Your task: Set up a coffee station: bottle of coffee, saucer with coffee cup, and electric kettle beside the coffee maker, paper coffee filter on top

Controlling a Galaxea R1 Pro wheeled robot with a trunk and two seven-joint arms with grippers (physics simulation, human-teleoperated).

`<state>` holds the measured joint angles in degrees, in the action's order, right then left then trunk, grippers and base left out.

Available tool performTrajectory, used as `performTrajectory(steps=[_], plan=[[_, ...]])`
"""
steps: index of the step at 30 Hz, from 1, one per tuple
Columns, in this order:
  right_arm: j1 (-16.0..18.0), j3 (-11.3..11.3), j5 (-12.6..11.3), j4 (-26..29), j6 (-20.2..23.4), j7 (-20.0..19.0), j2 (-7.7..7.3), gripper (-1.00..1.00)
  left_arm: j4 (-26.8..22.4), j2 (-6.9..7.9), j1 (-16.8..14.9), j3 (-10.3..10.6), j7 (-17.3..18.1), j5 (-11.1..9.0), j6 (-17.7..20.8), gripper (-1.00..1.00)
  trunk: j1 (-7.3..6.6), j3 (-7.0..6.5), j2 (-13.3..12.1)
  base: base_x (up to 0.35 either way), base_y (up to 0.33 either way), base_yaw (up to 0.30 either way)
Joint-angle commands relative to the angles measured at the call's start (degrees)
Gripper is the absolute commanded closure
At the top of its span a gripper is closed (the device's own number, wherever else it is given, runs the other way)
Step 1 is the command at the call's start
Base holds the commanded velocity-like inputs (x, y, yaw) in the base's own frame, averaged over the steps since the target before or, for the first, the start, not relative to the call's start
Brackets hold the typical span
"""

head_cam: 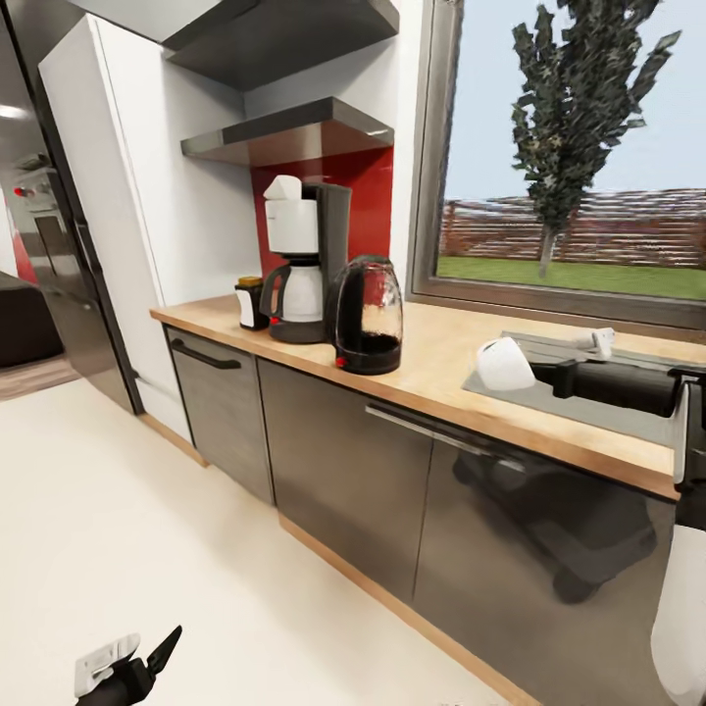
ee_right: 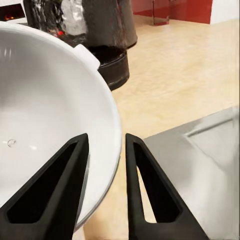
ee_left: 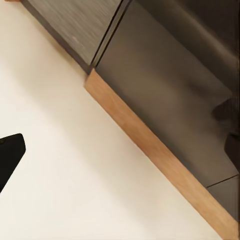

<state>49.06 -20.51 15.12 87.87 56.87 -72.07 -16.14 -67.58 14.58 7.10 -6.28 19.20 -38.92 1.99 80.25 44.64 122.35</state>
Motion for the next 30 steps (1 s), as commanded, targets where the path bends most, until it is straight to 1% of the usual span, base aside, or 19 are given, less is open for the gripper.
performTrajectory(steps=[1, 8, 12, 16, 17, 22, 30], plan=[[0.08, -0.06, 0.53, 0.03, 0.44, -0.64, 0.12, 1.0, 0.04, 0.01, 0.02, -0.04, 0.22, -0.54, 0.22, -1.0, 0.0, 0.0, 0.02, 0.0, 0.0, -0.232], [0.08, 0.01, 0.53, 0.03, 0.44, -0.68, 0.72, 1.0, 0.63, 0.01, 0.02, -0.03, 0.22, -0.54, 0.21, -1.0, 0.0, -0.36, 0.02, 0.0, 0.004, -0.234], [0.08, 0.03, 0.53, 0.03, 0.43, -0.7, 0.82, 1.0, 0.68, 0.01, 0.02, -0.05, 0.22, -0.54, 0.21, -1.0, 0.0, -0.54, 0.02, 0.038, 0.169, -0.19], [0.08, 0.02, 0.46, 0.03, 0.44, -0.72, 0.84, 1.0, 0.69, 0.01, 0.02, -0.05, 0.22, -0.54, 0.21, -1.0, 0.0, -0.59, 0.02, 0.069, 0.278, -0.046], [0.08, 0.03, 0.44, 0.03, 0.44, -1.43, 0.84, 1.0, 0.69, 0.01, 0.02, -0.05, 0.22, -0.54, 0.21, -1.0, 0.0, -0.6, 0.02, 0.025, 0.159, -0.035], [0.08, 0.02, 0.44, 0.03, 0.44, -2.55, 0.84, 1.0, 0.69, 0.01, 0.02, -0.05, 0.22, -0.54, 0.21, -1.0, 0.0, -0.7, 0.02, 0.01, 0.065, -0.125], [0.08, 0.03, 0.44, 0.03, 0.44, -2.88, 0.84, 1.0, 0.69, 0.01, 0.02, -0.05, 0.22, -0.54, 0.21, -1.0, 0.0, -1.01, 0.02, 0.002, 0.036, -0.229]])
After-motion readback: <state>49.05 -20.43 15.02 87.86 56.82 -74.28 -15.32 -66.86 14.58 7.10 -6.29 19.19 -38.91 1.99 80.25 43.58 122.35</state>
